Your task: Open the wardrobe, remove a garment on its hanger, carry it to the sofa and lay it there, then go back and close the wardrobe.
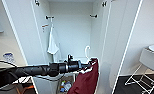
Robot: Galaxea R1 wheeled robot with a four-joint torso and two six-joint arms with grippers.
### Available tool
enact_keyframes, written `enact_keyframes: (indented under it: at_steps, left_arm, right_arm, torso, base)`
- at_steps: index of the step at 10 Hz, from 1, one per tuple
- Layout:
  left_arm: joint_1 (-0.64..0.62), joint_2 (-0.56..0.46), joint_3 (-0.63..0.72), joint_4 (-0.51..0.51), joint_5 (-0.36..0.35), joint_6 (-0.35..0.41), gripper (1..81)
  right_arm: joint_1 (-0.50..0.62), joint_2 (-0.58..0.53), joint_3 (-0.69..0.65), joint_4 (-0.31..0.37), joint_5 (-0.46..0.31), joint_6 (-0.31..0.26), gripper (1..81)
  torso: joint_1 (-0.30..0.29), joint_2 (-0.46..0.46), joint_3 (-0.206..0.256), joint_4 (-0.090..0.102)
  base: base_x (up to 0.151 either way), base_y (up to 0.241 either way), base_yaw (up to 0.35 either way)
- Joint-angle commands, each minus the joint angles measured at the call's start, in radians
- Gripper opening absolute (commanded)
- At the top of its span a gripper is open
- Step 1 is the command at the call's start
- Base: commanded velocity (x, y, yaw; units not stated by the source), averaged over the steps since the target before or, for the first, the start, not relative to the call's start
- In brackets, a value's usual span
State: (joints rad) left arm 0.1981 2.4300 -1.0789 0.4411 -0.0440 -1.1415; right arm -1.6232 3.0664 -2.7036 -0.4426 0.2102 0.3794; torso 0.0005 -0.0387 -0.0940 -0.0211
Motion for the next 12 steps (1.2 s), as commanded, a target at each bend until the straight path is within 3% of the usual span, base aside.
enact_keyframes:
  at_steps: [1,5,10,12]
  left_arm:
    - [-0.179,-0.008,0.034,0.022,-0.103,0.011,1.0]
    - [-0.179,-0.034,0.051,0.027,-0.102,0.011,1.0]
    - [-0.179,-0.1,0.092,0.038,-0.094,0.011,1.0]
    - [-0.18,-0.112,0.1,0.038,-0.091,0.011,1.0]
  right_arm:
    - [0.022,0.001,0.012,-0.005,-0.037,-0.013,81.1]
    - [-0.016,-0.036,0.044,-0.034,0.043,-0.017,81.1]
    - [-0.039,-0.125,0.053,-0.016,0.044,-0.002,81.1]
    - [-0.045,-0.13,0.053,0.08,0.041,0.01,81.1]
  torso:
    - [0.0,0.0,0.0,0.0]
    - [0.0,0.0,0.0,0.0]
    - [0.0,0.0,0.0,0.0]
    - [0.0,0.0,0.0,0.0]
  base:
    - [0.0,0.0,-0.216]
    - [0.0,0.0,-0.216]
    - [0.0,0.0,-0.23]
    - [0.0,0.0,-0.234]
